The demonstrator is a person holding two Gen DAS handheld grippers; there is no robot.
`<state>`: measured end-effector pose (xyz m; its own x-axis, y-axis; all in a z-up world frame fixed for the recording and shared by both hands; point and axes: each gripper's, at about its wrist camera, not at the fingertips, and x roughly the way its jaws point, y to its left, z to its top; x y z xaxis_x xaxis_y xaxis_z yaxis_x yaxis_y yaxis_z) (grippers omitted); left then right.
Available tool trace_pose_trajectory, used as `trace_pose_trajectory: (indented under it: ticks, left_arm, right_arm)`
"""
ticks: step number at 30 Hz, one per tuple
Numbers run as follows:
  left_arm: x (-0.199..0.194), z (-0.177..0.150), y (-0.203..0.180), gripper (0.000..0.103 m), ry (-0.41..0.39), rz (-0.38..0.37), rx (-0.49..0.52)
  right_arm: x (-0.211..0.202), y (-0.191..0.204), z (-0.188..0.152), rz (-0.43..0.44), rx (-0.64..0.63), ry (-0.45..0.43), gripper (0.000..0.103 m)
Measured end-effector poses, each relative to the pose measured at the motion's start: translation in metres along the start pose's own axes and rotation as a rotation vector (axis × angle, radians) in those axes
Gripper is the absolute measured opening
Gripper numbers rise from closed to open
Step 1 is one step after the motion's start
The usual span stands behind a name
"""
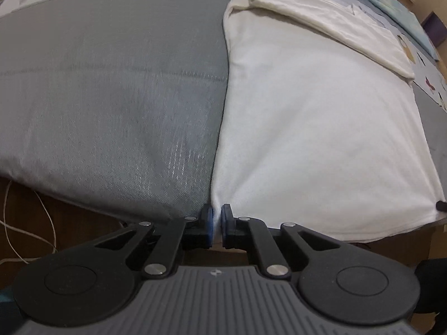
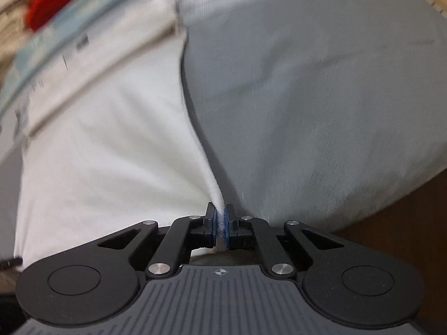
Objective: Fold small clothes
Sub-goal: 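Grasp the shirt hem with the right gripper while the left gripper grasps the hem beside it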
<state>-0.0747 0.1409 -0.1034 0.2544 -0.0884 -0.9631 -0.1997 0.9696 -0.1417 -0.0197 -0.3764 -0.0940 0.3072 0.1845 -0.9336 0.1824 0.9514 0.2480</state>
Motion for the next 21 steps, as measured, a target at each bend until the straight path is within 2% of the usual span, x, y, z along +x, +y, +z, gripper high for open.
trace_pose_trajectory:
  ticks: [3,6,11,21]
  left_arm:
    - [0.0,0.0,-0.001,0.016,0.007,0.004,-0.002]
    - [0.005,-0.001,-0.002,0.016,0.028,0.017,0.004]
    - [0.007,-0.002,-0.005,0.016,0.041,0.025,0.013]
    - [0.011,-0.001,-0.005,0.016,0.034,0.027,0.004]
  right_arm:
    - [0.006,0.003,0.001,-0.02,-0.01,0.002,0.01]
    - [0.011,0.004,0.004,-0.03,-0.005,0.018,0.02]
    - [0.017,0.013,0.001,-0.067,-0.064,0.035,0.021]
    - [0.016,0.02,-0.003,-0.078,-0.104,0.053,0.023]
